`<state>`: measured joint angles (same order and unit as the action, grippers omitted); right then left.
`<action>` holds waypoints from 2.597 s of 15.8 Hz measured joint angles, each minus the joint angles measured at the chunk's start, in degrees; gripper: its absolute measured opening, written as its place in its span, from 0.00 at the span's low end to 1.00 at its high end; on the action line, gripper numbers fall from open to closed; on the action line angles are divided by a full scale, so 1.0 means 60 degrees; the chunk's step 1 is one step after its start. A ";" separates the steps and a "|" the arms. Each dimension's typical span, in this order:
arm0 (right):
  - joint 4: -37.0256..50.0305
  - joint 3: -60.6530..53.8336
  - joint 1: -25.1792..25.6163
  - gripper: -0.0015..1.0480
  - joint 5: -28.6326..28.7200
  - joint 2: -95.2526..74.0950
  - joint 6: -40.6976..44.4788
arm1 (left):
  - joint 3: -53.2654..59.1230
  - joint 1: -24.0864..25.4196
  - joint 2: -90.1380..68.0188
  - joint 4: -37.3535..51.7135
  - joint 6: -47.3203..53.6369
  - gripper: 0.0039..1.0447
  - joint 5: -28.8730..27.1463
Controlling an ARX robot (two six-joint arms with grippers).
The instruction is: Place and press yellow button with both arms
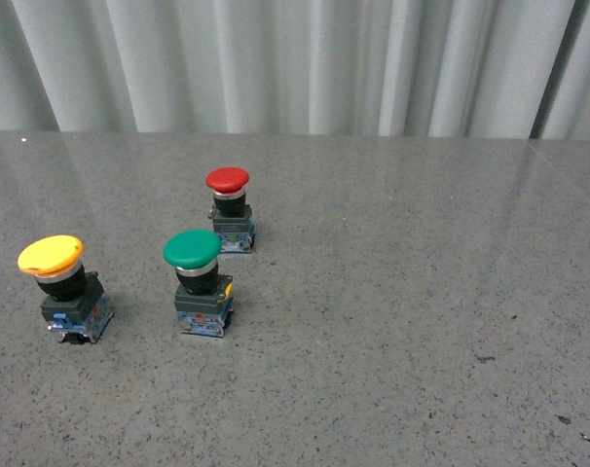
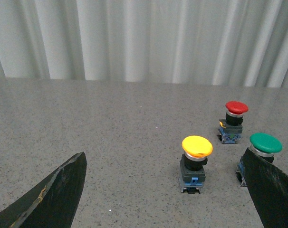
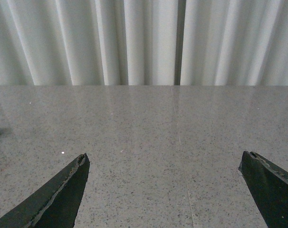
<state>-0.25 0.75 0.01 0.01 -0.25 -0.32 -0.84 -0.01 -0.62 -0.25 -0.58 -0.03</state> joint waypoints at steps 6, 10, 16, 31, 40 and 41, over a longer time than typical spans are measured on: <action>-0.0004 0.0000 0.0000 0.94 0.0000 0.0000 0.0000 | 0.0000 0.0000 0.0000 0.0000 0.0000 0.94 0.0000; 0.0000 0.0000 0.0000 0.94 0.0000 0.0000 0.0000 | 0.0000 0.0000 0.0000 0.0000 -0.0004 0.94 0.0000; 0.0000 0.0000 0.0000 0.94 0.0000 0.0000 0.0000 | 0.0000 0.0000 0.0000 0.0000 -0.0004 0.94 0.0000; -0.0007 0.0000 0.0000 0.94 0.0004 0.0000 0.0004 | -0.5880 -0.2124 -1.2611 0.1847 -0.0186 0.94 -0.1198; -0.0004 0.0000 0.0000 0.94 0.0004 0.0000 0.0004 | -0.5195 -0.2302 -1.2907 0.2211 -0.0907 0.68 -0.1475; -0.0004 0.0000 0.0000 0.94 0.0004 0.0000 0.0004 | -0.5195 -0.2273 -1.2907 0.2208 -0.0907 0.59 -0.1504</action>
<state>-0.27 0.75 0.01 0.03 -0.25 -0.30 -32.01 -13.65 -78.06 12.99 -6.02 -9.06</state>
